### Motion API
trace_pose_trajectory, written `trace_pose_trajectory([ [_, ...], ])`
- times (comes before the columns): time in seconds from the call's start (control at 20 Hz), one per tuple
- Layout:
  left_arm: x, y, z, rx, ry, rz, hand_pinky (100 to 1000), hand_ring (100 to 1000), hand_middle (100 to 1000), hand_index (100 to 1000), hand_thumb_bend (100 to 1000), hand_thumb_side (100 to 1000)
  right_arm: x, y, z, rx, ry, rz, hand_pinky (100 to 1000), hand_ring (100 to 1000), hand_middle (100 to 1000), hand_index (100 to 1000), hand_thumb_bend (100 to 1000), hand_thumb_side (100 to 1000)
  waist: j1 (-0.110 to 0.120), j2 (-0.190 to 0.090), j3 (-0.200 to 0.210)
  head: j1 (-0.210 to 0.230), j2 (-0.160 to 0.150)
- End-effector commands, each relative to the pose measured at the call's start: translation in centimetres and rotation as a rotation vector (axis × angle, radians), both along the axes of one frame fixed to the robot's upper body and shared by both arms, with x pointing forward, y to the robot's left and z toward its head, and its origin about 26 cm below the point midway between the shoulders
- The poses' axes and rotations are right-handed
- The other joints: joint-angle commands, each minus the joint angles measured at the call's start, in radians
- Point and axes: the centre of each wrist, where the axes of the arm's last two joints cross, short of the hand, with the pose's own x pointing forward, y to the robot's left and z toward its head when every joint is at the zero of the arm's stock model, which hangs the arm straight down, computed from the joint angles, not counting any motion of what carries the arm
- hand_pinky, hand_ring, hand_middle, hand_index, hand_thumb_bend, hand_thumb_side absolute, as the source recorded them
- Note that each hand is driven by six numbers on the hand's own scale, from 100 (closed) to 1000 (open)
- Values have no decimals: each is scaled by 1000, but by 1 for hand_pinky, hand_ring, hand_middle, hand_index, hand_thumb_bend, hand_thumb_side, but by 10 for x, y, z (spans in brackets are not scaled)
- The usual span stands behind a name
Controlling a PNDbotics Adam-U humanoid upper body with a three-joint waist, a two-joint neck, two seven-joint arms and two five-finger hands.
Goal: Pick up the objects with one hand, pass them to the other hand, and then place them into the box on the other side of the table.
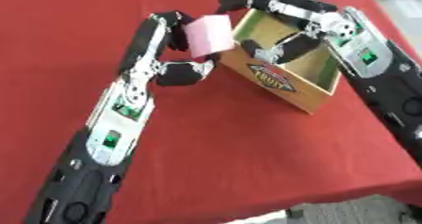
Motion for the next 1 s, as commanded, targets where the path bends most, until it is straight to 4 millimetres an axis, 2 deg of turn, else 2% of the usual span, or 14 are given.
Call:
trace_pose_trajectory([
  [0.05, -8, -6, 13, -17, -24, -39, 604, 473, 351, 502, 212, 100, 0, -5, 10, -352, -182, 241, 937, 1000, 861, 1000, 100, 276, 0, -15, -5, -6, 6],
  [1.0, -6, -9, 10, -51, 28, -44, 591, 468, 346, 501, 206, 100, -4, 5, 7, -361, -186, 276, 948, 1000, 875, 1000, 100, 307, -10, -4, -1, -2, 6],
])
